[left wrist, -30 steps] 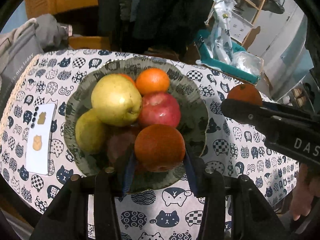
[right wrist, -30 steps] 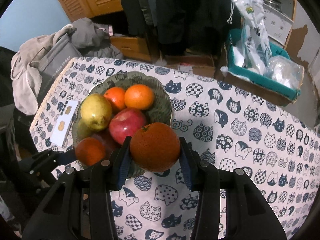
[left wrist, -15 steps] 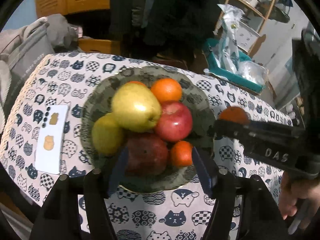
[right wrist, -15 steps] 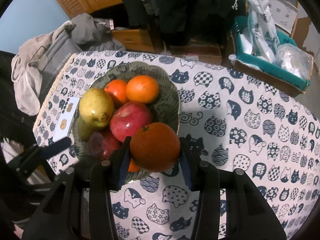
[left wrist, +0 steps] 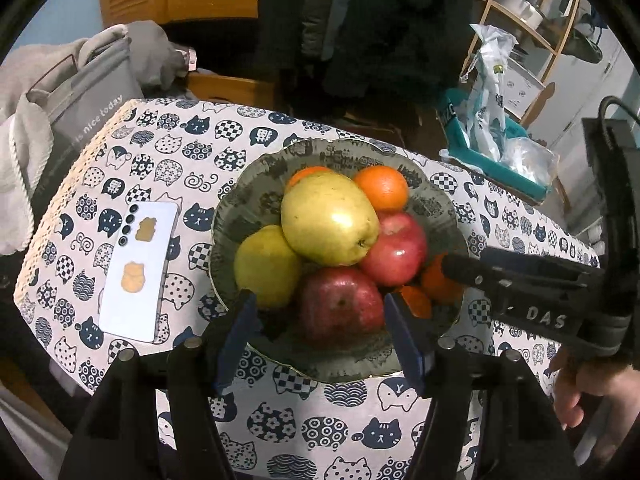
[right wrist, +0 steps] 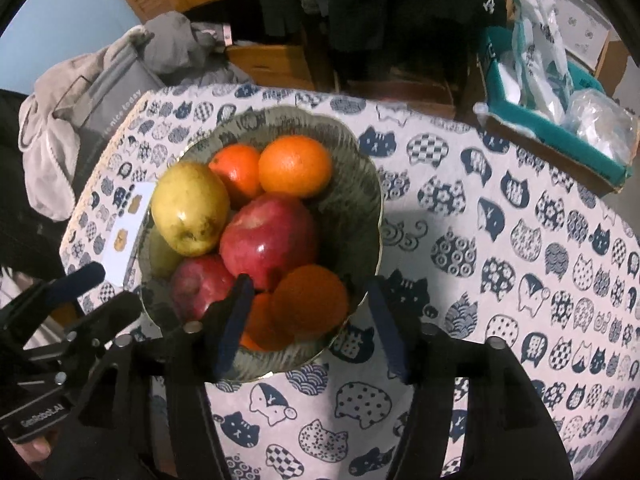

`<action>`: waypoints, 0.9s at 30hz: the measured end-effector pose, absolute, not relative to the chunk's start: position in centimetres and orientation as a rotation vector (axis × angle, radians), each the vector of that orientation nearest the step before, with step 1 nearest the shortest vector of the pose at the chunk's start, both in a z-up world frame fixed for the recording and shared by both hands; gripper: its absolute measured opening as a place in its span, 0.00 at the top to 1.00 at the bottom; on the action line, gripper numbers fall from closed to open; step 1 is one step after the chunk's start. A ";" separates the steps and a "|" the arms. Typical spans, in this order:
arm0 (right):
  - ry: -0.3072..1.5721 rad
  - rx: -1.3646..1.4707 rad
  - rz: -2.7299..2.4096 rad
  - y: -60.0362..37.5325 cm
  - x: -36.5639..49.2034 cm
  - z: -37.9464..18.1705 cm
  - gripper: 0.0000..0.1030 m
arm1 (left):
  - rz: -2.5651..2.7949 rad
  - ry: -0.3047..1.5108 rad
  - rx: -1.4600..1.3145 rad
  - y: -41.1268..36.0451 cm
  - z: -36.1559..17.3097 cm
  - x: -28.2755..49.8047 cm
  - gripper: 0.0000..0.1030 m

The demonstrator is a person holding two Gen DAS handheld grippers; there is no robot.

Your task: Organize fruits

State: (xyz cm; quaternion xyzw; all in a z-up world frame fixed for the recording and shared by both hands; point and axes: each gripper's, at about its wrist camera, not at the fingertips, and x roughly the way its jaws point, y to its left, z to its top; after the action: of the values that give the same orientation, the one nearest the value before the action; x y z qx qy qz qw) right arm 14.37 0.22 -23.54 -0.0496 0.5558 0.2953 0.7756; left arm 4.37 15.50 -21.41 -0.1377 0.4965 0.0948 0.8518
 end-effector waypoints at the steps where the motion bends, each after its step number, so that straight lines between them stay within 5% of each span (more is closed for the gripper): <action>1: 1.195 -0.106 0.638 0.1 14.4 -23.2 0.40 | 0.199 1.044 -0.291 15.5 -21.3 4.4 0.35; 17: 0.955 -0.171 0.526 -2.6 12.7 -15.0 0.40 | 0.188 0.928 -0.263 14.8 -15.9 3.1 0.29; 27: 0.795 -0.196 0.507 -4.1 9.8 -9.2 0.28 | 0.191 0.823 -0.206 13.9 -11.3 1.7 0.23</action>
State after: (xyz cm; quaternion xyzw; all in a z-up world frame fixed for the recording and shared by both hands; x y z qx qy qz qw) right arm 9.84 -4.08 -9.19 -0.0944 0.3823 0.2439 0.8863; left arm 1.67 13.89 -11.34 -0.1000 0.3988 0.0927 0.9068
